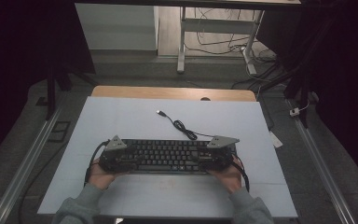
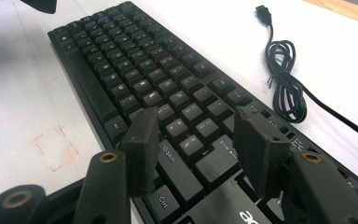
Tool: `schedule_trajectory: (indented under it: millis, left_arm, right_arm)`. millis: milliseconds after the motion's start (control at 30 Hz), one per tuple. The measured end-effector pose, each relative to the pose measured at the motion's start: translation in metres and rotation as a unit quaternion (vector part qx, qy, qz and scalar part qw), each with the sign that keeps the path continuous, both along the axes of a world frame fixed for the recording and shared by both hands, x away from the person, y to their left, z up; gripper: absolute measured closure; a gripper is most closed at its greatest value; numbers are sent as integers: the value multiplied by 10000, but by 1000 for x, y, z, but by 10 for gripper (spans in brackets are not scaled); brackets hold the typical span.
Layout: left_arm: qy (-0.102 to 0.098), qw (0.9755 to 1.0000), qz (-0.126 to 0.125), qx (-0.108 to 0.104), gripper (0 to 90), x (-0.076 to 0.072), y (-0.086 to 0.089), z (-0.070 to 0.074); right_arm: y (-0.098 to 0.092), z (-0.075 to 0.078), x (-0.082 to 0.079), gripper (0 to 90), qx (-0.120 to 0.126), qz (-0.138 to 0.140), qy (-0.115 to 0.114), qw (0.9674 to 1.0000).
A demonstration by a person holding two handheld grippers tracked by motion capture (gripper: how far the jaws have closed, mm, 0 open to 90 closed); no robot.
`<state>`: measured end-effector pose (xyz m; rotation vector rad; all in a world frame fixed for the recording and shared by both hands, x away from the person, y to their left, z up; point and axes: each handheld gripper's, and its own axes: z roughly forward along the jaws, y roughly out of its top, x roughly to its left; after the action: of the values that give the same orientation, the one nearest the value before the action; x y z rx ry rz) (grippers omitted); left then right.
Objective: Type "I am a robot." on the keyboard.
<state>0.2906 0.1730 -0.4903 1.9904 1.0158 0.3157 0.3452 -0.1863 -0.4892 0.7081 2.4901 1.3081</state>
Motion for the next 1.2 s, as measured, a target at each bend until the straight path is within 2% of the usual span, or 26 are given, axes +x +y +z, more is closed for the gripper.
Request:
schedule_trajectory:
  millis: [467,800,1067,1200]
  left_arm:
    - [-4,9998,219,17,463,4,7,1]
    - [52,9987,464,220,493,10,14,-3]
    - [228,9971,591,417,555,15,20,-9]
    - [364,9964,599,475,619,18,23,-13]
  right_arm:
    - [0,0,0,508,-30,-15,-6,10000]
    - [0,0,0,508,-42,-14,4,10000]
    - [0,-1,0,507,-81,-15,-1,10000]
    - [1,-1,0,507,-83,-12,5,10000]
